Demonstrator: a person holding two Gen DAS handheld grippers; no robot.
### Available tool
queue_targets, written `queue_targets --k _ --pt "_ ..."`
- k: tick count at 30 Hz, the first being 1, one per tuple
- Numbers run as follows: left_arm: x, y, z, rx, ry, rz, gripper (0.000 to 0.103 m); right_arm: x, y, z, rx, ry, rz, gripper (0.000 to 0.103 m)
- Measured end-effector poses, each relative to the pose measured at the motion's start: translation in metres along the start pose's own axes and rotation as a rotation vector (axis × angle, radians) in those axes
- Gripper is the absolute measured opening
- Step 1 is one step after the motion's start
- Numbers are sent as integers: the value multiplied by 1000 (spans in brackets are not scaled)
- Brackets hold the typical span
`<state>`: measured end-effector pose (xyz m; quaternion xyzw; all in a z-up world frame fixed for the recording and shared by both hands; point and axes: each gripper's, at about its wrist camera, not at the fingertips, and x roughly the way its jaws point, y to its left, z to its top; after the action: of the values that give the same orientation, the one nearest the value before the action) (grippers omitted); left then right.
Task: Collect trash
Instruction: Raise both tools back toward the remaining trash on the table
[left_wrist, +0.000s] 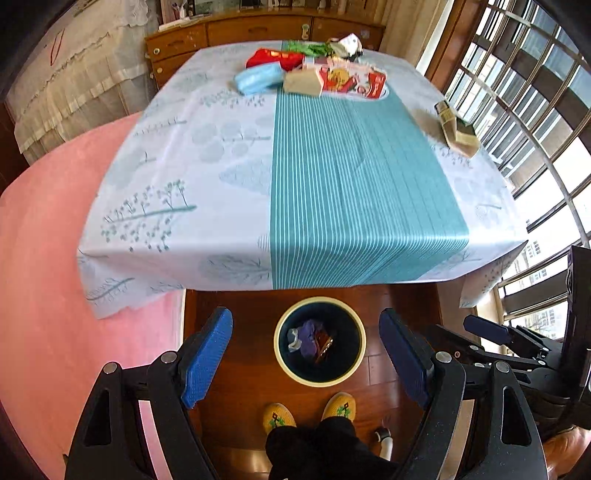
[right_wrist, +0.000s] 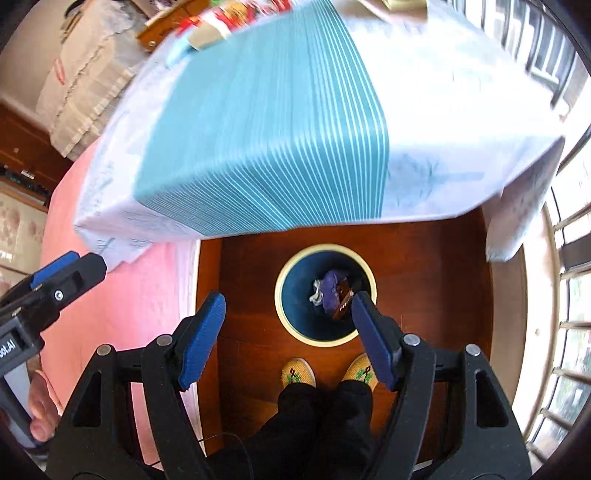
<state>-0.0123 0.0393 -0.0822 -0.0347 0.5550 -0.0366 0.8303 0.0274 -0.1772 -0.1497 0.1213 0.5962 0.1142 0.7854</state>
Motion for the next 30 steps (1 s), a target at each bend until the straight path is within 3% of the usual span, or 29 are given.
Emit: queue_targets --k 9,15,22,30 --pt "-95 -16 58 43 -167 35 83 -99 35 47 -134 -176 65 69" --pt "-145 -22 95 32 -255 78 83 -140 56 85 -221 -257 93 69" --pt "-176 -17 133 67 -328 150 83 -157 87 134 -291 -318 93 69" --pt "-166 30 201 135 -376 125 83 -128 131 206 -295 -330 40 69"
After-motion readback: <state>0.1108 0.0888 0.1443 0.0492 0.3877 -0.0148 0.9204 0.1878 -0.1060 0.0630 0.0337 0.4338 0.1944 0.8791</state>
